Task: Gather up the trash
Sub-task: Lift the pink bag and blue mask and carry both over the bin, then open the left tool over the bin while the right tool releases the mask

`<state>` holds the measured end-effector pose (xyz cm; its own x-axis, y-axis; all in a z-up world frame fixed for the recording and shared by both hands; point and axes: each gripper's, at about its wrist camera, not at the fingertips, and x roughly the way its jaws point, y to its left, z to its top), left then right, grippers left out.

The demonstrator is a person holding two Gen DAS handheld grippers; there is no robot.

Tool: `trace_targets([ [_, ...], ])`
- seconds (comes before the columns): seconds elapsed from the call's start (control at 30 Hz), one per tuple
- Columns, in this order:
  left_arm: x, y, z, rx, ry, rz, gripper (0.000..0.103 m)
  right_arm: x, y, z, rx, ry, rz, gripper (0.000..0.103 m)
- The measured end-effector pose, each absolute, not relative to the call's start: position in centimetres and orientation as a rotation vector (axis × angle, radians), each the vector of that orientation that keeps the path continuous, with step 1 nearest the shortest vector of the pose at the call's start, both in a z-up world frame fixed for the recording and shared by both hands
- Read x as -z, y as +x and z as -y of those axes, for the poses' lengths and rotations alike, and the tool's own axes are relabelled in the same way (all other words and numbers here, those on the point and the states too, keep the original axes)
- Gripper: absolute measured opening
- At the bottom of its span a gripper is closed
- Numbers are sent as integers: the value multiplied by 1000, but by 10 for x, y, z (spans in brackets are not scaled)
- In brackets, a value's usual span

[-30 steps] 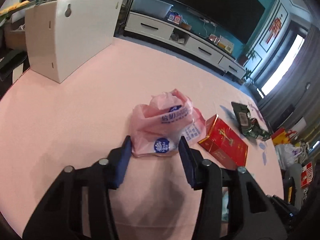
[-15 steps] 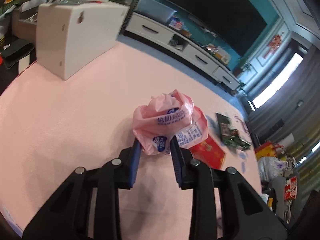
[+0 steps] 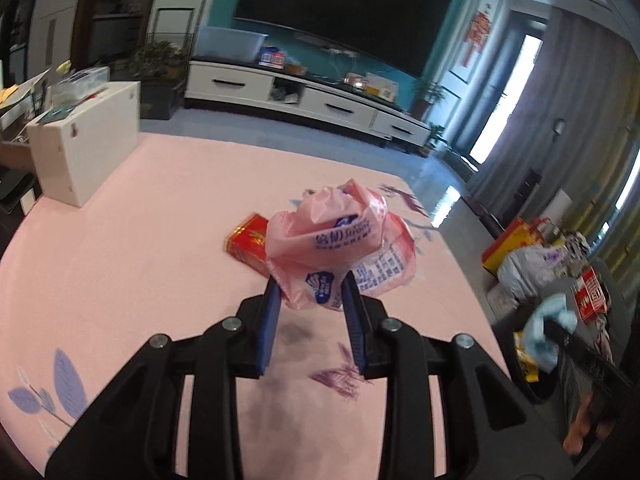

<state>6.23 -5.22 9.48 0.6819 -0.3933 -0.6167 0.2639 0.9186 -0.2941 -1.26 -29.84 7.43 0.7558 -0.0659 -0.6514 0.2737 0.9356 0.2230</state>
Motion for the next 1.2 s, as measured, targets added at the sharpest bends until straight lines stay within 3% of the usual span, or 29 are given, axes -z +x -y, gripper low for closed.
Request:
trace_targets([
  [0.63, -92, -49, 300, 816, 17, -776, 32, -79, -110, 461, 609, 534, -576, 29],
  [1.2, -30, -61, 417, 992, 103, -948, 35, -33, -131, 518, 722, 679, -675, 30],
])
